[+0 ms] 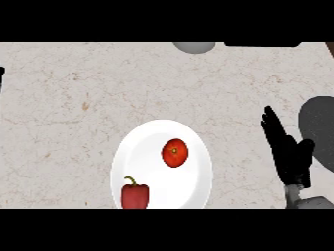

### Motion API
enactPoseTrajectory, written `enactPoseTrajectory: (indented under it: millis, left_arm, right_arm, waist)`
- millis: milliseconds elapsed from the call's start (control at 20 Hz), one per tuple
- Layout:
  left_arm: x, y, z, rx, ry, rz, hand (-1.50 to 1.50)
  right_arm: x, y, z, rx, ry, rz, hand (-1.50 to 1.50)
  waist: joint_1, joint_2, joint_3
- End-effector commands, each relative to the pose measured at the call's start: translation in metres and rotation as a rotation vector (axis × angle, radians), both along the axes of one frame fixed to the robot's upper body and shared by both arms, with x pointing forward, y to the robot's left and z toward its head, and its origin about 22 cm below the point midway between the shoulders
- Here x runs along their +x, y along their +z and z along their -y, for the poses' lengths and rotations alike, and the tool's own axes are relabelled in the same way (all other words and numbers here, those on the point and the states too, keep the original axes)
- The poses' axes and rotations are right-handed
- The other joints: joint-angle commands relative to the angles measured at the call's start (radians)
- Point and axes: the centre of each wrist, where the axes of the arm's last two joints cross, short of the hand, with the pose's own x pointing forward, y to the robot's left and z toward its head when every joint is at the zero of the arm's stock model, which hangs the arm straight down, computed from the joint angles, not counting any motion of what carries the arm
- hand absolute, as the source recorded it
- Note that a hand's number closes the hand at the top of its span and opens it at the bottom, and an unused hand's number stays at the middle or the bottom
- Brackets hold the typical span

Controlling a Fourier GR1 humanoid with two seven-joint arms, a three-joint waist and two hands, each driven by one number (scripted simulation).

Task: Pick the tomato from the plate and place it in the pan

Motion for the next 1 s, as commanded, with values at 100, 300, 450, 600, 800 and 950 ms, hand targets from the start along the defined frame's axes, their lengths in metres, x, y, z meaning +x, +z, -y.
enactPoseTrajectory:
  millis: [100, 300, 450, 600, 800, 950]
  left_arm:
    - [-0.003, -0.034, 0.059, -0.156, -0.259, -0.133, 0.0]
    - [-0.013, -0.059, 0.088, -0.234, -0.39, -0.253, 0.0]
    - [-0.022, -0.076, 0.134, -0.364, -0.583, -0.328, 0.0]
    - [-0.031, -0.087, 0.132, -0.405, -0.585, -0.349, 0.0]
    - [-0.022, -0.082, 0.127, -0.406, -0.567, -0.35, 0.0]
    - [-0.035, -0.093, 0.117, -0.422, -0.568, -0.386, 0.0]
  right_arm:
    - [0.026, 0.051, -0.076, -0.161, 0.554, 0.252, 1.5]
    - [0.048, 0.129, -0.086, -0.592, 0.76, 0.671, 1.5]
    - [0.047, 0.131, -0.135, -0.582, 1.002, 0.82, -1.5]
    - [0.044, 0.118, -0.178, -0.467, 1.074, 0.964, -1.5]
    - [0.054, 0.121, -0.193, -0.781, 1.286, 0.909, -1.5]
    - [0.053, 0.118, -0.191, -1.138, 1.332, 0.801, -1.5]
  waist:
    - [0.053, -0.031, 0.005]
    - [0.089, -0.09, -0.04]
    - [0.082, -0.016, 0.004]
    - [0.064, -0.025, 0.01]
    - [0.033, -0.036, 0.008]
    - [0.026, -0.05, 0.005]
